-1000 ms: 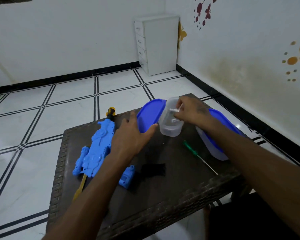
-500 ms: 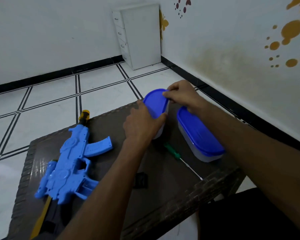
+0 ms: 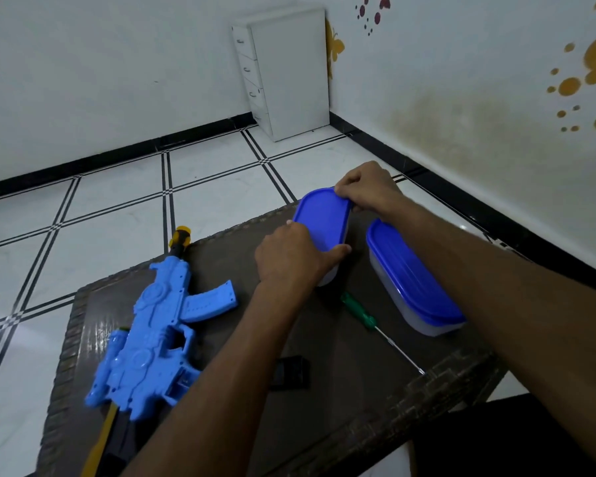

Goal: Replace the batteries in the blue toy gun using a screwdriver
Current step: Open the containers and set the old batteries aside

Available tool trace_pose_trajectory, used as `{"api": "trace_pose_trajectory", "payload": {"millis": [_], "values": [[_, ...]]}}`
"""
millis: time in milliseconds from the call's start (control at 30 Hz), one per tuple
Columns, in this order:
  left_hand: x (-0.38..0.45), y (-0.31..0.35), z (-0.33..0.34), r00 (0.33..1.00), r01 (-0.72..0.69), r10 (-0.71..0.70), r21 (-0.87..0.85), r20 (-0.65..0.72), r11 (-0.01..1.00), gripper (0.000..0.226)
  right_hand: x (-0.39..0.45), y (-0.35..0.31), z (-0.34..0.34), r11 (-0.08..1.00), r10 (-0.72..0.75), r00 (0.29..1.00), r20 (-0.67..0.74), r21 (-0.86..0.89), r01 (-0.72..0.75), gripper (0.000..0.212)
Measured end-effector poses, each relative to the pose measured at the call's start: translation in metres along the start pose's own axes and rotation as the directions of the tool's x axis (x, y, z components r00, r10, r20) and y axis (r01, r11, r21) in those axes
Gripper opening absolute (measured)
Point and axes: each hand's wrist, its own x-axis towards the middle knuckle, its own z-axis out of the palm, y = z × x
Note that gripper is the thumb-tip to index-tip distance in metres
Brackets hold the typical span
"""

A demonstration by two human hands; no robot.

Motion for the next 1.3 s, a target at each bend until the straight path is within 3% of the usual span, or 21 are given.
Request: {"api": "trace_pose_trajectory", "payload": {"millis": [200,333,467,567,667,733,867,1000,1167,1267,1300], "values": [[0.002,-0.004,0.005,0.999,0.017,-0.018,-0.019,-0.039,1.000,0.086,0.023,-0.016,0.000,0.983,0.180,0.970,0.163,-0.078,-0.169,0.021],[0.000,0.004,-0.001,1.000,0.016,-0.016,-0.050,0.007,0.999,0.067,0.030,-0.024,0.002,0.950,0.289,0.924,0.250,-0.197,-0.244,0.005],[-0.001,0.007,-0.006,1.000,0.011,-0.010,-0.054,0.016,0.998,0.064,0.033,-0.027,0.001,0.927,0.341,0.892,0.297,-0.263,-0.267,0.007],[-0.002,0.006,-0.004,1.000,0.013,-0.012,-0.074,0.010,0.997,0.064,0.033,-0.033,-0.001,0.915,0.327,0.896,0.301,-0.337,-0.221,0.009],[-0.003,0.005,-0.003,1.000,0.013,-0.013,-0.086,-0.004,0.996,0.064,0.034,-0.048,0.004,0.899,0.295,0.889,0.349,-0.418,-0.135,0.026],[-0.003,0.004,-0.003,1.000,0.010,-0.012,-0.096,-0.012,0.995,0.063,0.032,-0.057,0.014,0.908,0.284,0.868,0.408,-0.406,-0.107,0.029],[-0.004,0.006,-0.005,1.000,0.006,-0.006,-0.076,0.000,0.997,0.063,0.034,-0.054,0.029,0.929,0.306,0.869,0.389,-0.320,-0.185,0.048],[-0.004,0.007,-0.007,1.000,-0.004,0.004,-0.050,0.001,0.999,0.058,0.037,-0.049,0.031,0.935,0.353,0.846,0.399,-0.193,-0.299,0.037],[-0.004,0.010,-0.002,1.000,-0.004,0.004,-0.025,-0.005,1.000,0.052,0.035,-0.055,0.034,0.941,0.330,0.853,0.404,-0.218,-0.260,0.005],[-0.004,0.011,-0.002,1.000,-0.023,0.023,-0.036,-0.002,0.999,0.051,0.035,-0.060,0.034,0.931,0.260,0.897,0.358,-0.339,-0.135,0.012],[-0.004,0.009,-0.002,1.000,-0.027,0.027,-0.040,0.004,0.999,0.056,0.035,-0.060,0.033,0.919,0.215,0.918,0.333,-0.386,-0.076,0.025]]}}
